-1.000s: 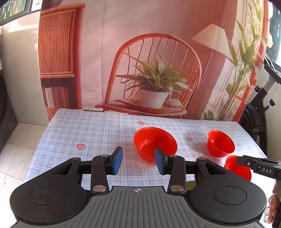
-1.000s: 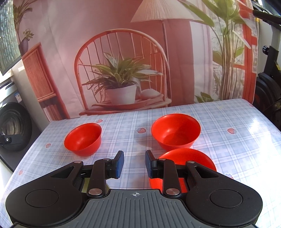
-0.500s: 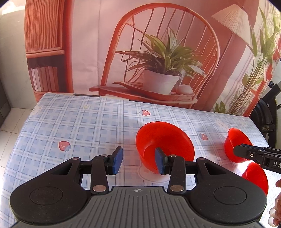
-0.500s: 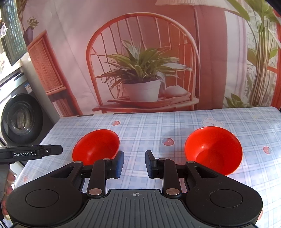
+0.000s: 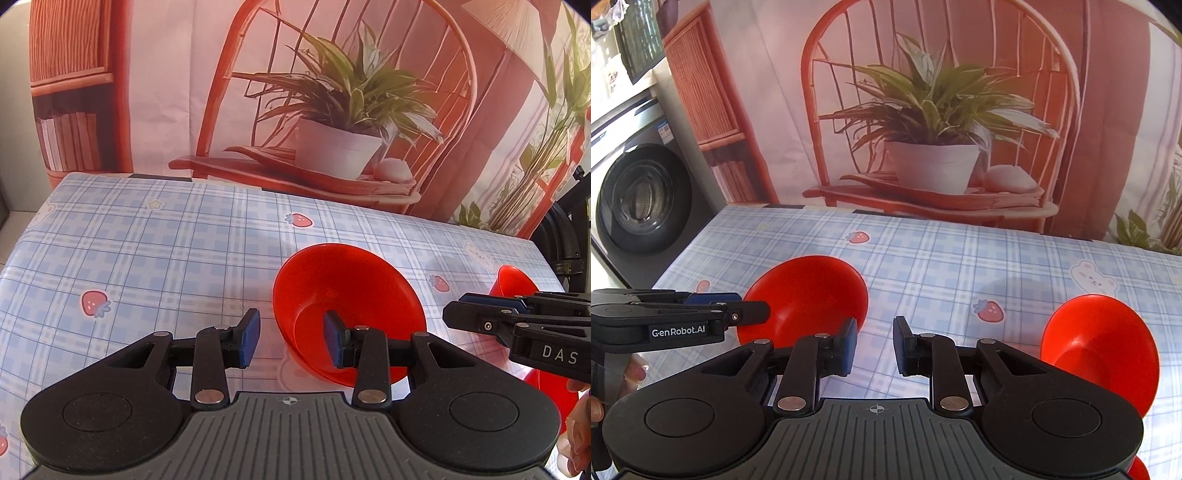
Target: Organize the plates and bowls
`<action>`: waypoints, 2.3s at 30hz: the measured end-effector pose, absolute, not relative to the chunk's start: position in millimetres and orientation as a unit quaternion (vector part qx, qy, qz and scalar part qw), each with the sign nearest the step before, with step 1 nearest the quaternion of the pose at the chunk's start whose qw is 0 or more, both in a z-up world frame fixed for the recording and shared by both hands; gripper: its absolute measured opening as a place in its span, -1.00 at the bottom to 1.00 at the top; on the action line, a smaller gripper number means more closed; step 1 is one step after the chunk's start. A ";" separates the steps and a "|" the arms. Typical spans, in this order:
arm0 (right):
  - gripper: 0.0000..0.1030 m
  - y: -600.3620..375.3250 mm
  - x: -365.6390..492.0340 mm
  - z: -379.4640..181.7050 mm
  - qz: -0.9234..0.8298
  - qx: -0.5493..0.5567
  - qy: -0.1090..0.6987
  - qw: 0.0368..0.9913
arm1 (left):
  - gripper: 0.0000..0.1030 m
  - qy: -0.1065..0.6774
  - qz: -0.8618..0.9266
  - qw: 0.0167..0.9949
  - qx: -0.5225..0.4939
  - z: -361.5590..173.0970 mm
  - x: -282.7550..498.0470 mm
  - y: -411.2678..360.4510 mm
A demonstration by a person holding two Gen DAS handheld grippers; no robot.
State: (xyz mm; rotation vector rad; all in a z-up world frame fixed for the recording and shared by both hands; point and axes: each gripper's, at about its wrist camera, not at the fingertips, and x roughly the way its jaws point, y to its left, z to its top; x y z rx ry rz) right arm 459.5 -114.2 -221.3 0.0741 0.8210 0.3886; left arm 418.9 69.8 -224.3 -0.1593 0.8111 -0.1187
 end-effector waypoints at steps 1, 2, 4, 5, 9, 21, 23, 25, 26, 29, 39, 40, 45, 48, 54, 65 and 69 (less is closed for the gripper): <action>-0.63 -112.7 462.4 -223.8 0.190 0.038 0.403 0.895 | -0.30 0.395 -0.058 0.914 -0.078 -225.9 419.6 69.6; -0.63 -110.6 466.2 -226.9 0.192 0.043 0.409 0.891 | -0.37 0.397 -0.056 0.913 -0.079 -228.0 421.0 69.4; -0.63 -108.7 470.2 -231.0 0.191 0.051 0.415 0.888 | -0.46 0.403 -0.051 0.911 -0.076 -230.9 422.9 68.7; -0.63 -108.4 472.9 -233.4 0.190 0.062 0.419 0.886 | -0.53 0.406 -0.050 0.910 -0.074 -232.5 423.7 68.5; -0.63 -104.5 478.7 -241.6 0.197 0.081 0.432 0.876 | -0.65 0.408 -0.060 0.908 -0.072 -237.3 424.4 68.4; -0.81 -94.1 476.8 -242.6 0.194 0.073 0.451 0.868 | -0.72 0.403 -0.063 0.910 -0.078 -234.4 413.1 71.6; -0.81 -95.5 472.9 -239.7 0.193 0.076 0.450 0.869 | -0.72 0.399 -0.062 0.912 -0.073 -230.7 408.7 70.2; -0.81 -97.4 468.5 -235.0 0.194 0.078 0.445 0.871 | -0.72 0.395 -0.062 0.914 -0.074 -225.4 403.6 70.0; -0.81 -98.7 466.2 -232.2 0.195 0.079 0.443 0.872 | -0.72 0.393 -0.063 0.914 -0.075 -222.4 401.3 70.0; -0.82 -103.8 457.4 -220.5 0.195 0.082 0.433 0.876 | -0.72 0.386 -0.066 0.917 -0.074 -211.1 393.2 68.1; -0.84 -134.7 413.3 -183.6 0.179 0.109 0.400 0.892 | -0.72 0.364 -0.089 0.925 -0.058 -167.9 353.2 41.0; -0.84 -138.8 409.4 -180.7 0.178 0.112 0.398 0.893 | -0.72 0.362 -0.091 0.926 -0.056 -164.7 349.9 38.0; -0.84 -159.6 386.1 -164.3 0.172 0.121 0.383 0.900 | -0.72 0.352 -0.101 0.930 -0.032 -145.8 329.8 13.6; -0.84 -169.0 371.4 -157.2 0.162 0.117 0.378 0.904 | -0.72 0.346 -0.103 0.932 -0.014 -138.7 316.9 -3.9; -0.85 -194.6 338.9 -149.7 0.152 0.125 0.362 0.911 | -0.72 0.344 -0.112 0.932 0.003 -136.3 296.0 -30.5; -0.84 -240.7 292.8 -160.4 0.120 0.110 0.355 0.920 | -0.71 0.356 -0.146 0.923 0.010 -147.9 277.0 -74.8; -0.84 -254.5 284.4 -169.9 0.101 0.109 0.356 0.922 | -0.71 0.363 -0.153 0.919 0.024 -156.3 277.9 -95.1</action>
